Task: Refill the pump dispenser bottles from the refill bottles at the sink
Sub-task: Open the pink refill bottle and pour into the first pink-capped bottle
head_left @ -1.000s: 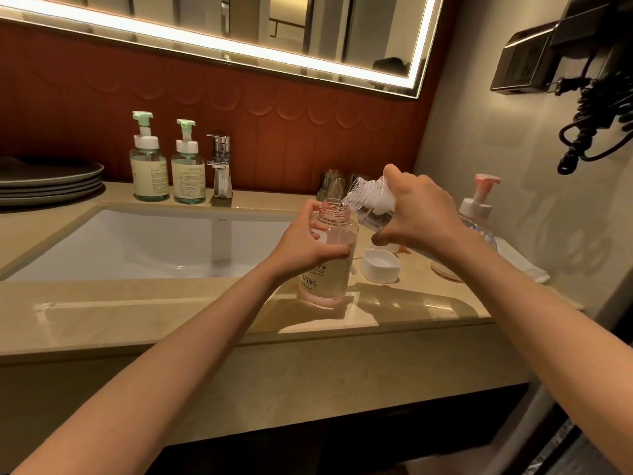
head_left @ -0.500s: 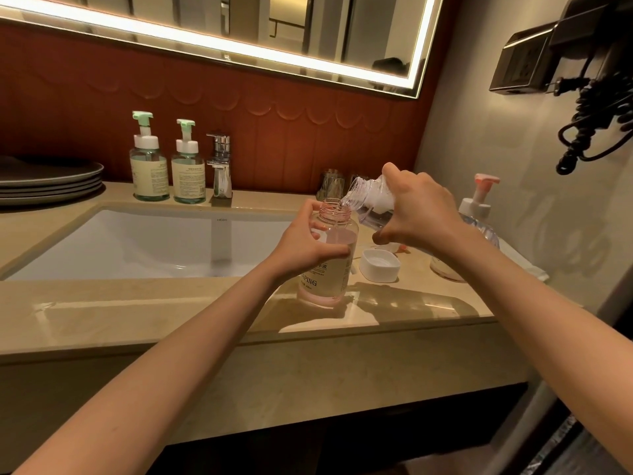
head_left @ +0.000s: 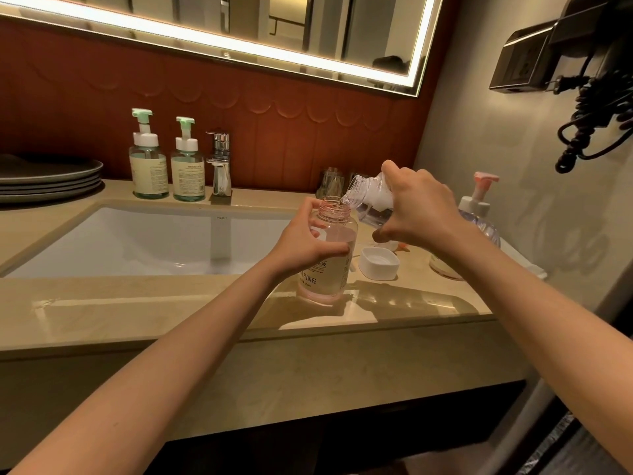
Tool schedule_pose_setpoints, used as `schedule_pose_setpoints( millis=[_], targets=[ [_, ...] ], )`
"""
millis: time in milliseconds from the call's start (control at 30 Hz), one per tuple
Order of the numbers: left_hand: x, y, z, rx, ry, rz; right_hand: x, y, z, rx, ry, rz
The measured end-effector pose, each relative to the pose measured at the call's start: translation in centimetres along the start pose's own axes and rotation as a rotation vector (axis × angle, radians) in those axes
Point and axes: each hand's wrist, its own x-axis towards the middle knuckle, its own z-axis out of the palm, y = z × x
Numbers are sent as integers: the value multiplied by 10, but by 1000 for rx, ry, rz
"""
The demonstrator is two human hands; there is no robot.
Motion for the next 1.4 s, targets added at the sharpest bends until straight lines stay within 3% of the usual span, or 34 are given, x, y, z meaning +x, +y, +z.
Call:
schedule_pose_setpoints(
  millis=[1400],
  targets=[
    [-3,4,1,1,-2,-20,0,0,1,-18,-6,4]
  ],
)
